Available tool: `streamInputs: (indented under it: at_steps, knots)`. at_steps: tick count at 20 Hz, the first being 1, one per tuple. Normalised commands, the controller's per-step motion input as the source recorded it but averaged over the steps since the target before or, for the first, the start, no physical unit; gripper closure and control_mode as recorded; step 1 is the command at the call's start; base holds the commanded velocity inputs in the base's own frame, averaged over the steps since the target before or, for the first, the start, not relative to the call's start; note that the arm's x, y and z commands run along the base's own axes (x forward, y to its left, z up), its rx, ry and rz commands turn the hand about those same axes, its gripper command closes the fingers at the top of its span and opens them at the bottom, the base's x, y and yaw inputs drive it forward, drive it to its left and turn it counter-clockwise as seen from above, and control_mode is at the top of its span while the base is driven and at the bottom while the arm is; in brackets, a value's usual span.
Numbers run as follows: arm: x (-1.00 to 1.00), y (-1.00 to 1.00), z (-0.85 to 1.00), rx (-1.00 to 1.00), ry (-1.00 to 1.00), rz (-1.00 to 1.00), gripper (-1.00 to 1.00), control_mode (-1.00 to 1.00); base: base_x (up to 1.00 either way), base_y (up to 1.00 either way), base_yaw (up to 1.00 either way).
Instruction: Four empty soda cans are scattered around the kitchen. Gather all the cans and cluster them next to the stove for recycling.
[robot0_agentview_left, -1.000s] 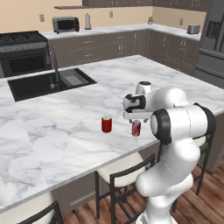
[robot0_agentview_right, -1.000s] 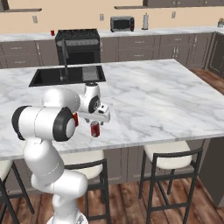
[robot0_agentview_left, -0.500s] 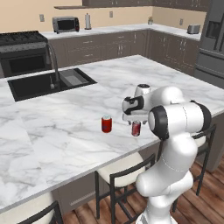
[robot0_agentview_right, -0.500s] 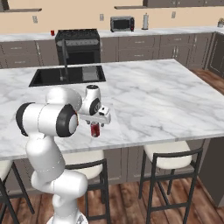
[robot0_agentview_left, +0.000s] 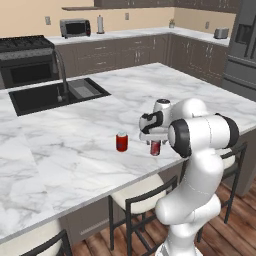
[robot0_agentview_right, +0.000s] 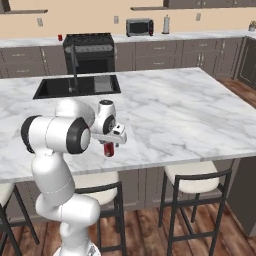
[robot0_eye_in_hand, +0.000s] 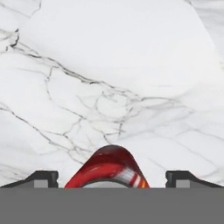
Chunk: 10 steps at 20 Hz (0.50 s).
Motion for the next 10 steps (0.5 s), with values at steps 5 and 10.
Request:
streamInputs:
  at_steps: [5,10]
  knots:
    - [0.0,0.0,-0.12,0.0,0.0,0.0,1.0,-1.0,0.0,0.0,0.0]
    - [-0.06,0.0,0.09,0.01,0.0,-0.03,1.0,-1.0,0.0,0.0,0.0]
